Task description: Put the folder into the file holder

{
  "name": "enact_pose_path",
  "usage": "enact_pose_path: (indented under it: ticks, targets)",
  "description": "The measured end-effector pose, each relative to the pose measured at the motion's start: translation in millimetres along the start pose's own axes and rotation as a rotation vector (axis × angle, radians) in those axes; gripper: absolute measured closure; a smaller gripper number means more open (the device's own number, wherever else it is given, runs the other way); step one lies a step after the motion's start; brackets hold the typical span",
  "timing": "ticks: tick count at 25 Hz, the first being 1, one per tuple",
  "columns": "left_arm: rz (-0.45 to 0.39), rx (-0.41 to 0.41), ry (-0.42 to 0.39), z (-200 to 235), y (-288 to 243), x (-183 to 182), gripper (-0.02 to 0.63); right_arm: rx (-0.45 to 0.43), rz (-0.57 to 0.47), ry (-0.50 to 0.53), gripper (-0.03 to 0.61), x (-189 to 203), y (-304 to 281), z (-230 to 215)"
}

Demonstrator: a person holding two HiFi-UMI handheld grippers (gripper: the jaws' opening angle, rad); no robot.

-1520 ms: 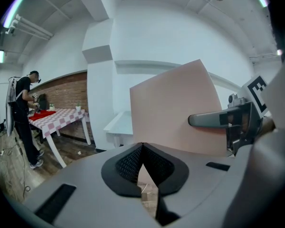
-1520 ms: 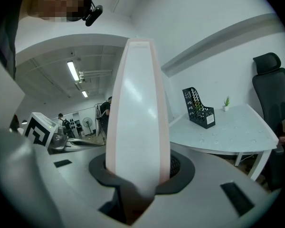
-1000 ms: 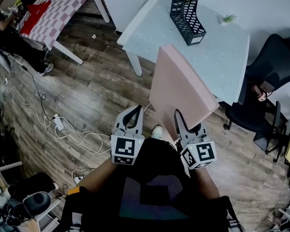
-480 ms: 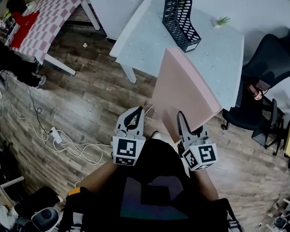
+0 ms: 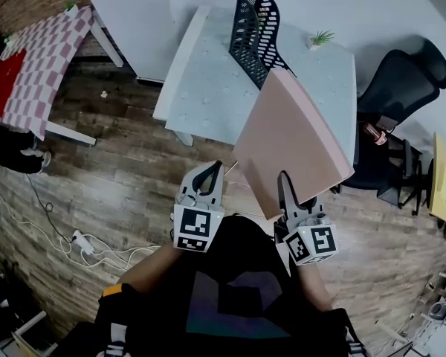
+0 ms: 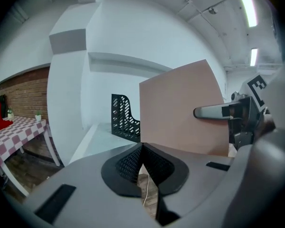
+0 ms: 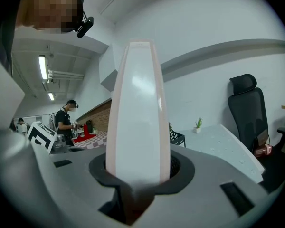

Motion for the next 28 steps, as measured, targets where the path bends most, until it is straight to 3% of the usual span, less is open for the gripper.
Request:
enact_pose_path:
  ticks: [12, 21, 28]
  targets:
    - [-0.004, 0.139, -0.025, 60, -17, -46, 0.607, 0.199, -0.021, 0.009, 0.428, -39, -31, 13]
    - [-0.038, 0.159, 0.006, 83, -27, -67, 0.607, 0.247, -0.041, 0.045, 0.431, -64, -49, 5]
    - [-0.036, 0.113, 0.004, 97, -54, -80, 0.607, 0.251, -0.129, 0.076, 0.431, -95, -76, -39]
Point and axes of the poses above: the fingertips, and each gripper's own axes: y backward along the fingers, z to its left, x out of its underside, the point moved 6 cm from there along y, backward along the fingers, and after that the axes turned 15 degrees about y, right-handed, at the moved point
